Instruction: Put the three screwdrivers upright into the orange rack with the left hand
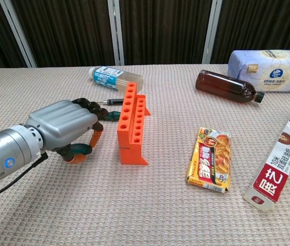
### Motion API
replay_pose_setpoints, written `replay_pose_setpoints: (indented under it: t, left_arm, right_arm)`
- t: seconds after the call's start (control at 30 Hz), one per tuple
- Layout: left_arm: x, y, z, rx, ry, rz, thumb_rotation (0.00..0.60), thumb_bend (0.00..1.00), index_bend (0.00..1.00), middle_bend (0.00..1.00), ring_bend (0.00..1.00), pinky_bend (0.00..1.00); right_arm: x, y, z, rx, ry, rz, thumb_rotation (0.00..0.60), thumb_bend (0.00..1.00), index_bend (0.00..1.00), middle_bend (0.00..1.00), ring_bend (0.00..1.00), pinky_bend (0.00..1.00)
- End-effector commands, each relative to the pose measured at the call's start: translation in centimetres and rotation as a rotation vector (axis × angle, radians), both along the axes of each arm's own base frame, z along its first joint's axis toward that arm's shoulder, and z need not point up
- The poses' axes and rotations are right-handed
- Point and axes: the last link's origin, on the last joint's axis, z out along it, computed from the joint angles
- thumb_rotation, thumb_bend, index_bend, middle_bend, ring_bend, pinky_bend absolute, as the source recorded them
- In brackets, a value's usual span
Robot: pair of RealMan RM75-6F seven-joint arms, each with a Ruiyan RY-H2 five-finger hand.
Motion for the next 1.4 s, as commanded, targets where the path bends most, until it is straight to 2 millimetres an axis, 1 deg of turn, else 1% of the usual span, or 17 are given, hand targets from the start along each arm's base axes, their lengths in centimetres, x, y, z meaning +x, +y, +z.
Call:
replay_pose_setpoints:
  t: [0.03,0.13,0.27,0.33,0.37,0.43,0.53,0.63,0.7,0.9,1.07,1.23,1.4]
  left_arm:
    - [0.4,-0.3,2.3,0.013,-0.095,-0.009,0.600,0.38,0.64,0.09,0.00,0.00]
    - [0.6,-0.7,3.9,-0.007,-0.187,0.024,0.600,0.40,0.67,0.12,0.00,0.00]
    - [0.7,-0.7,5.9,-0.037,-0.298,0.073,0.600,0.41,0.69,0.13,0.00,0.00]
    - [0.9,-0.5,7.8,-0.048,-0.391,0.109,0.600,0.41,0.70,0.13,0.00,0.00]
    - [1.3,-0.3,9.6,-0.035,-0.486,0.123,0.600,0.41,0.70,0.13,0.00,0.00]
    - [1.3,-0.3,10.9,-0.040,-0.547,0.122,0.600,0.41,0.70,0.14,0.00,0.00]
    - [1.5,-0.2,12.2,-0.043,-0.644,0.125,0.600,0.41,0.71,0.15,0.00,0.00]
    - [1.9,0.1,13.0,-0.054,-0.755,0.142,0.600,0.42,0.71,0.15,0.00,0.00]
    - [2.3,0.4,13.1,-0.077,-0.833,0.159,0.600,0.42,0.71,0.15,0.00,0.00]
    - [3.4,1.0,12.4,-0.169,-0.956,0.223,0.600,0.42,0.68,0.14,0.00,0.00]
    - [4.9,2.2,11.6,-0.261,-1.114,0.314,0.600,0.43,0.67,0.13,0.00,0.00]
    - [5.6,2.8,10.9,-0.320,-1.191,0.368,0.600,0.44,0.66,0.13,0.00,0.00]
    - [5.6,3.5,10.0,-0.353,-1.239,0.414,0.600,0.45,0.67,0.13,0.00,0.00]
  right_arm:
    - [0.0,0.0,0.0,-0.001,0.001,0.000,0.600,0.00,0.04,0.00,0.00,0.00]
    - [0.0,0.1,0.0,-0.001,0.002,0.000,0.600,0.00,0.04,0.00,0.00,0.00]
    - [0.0,0.0,-0.1,0.003,0.002,0.000,0.600,0.00,0.04,0.00,0.00,0.00]
    - [0.0,-0.1,-0.2,0.008,0.002,0.001,0.600,0.00,0.04,0.00,0.00,0.00]
    - [0.1,-0.1,-0.2,0.009,0.004,0.005,0.600,0.00,0.04,0.00,0.00,0.00]
    - [0.2,-0.1,-0.2,0.008,0.006,0.006,0.600,0.00,0.04,0.00,0.00,0.00]
    - [0.2,-0.1,-0.2,0.009,0.007,0.005,0.600,0.00,0.04,0.00,0.00,0.00]
    - [0.3,-0.1,-0.2,0.010,0.009,0.005,0.600,0.00,0.04,0.00,0.00,0.00]
    - [0.3,-0.2,-0.2,0.011,0.009,0.006,0.600,0.00,0.04,0.00,0.00,0.00]
    - [0.4,-0.2,-0.3,0.013,0.007,0.006,0.600,0.00,0.04,0.00,0.00,0.00]
    - [0.3,-0.2,-0.2,0.009,0.011,-0.001,0.600,0.00,0.04,0.00,0.00,0.00]
    - [0.2,-0.1,-0.2,0.009,0.008,-0.008,0.600,0.00,0.04,0.00,0.00,0.00]
    - [0.1,-0.1,-0.2,0.007,0.006,-0.013,0.600,0.00,0.04,0.00,0.00,0.00]
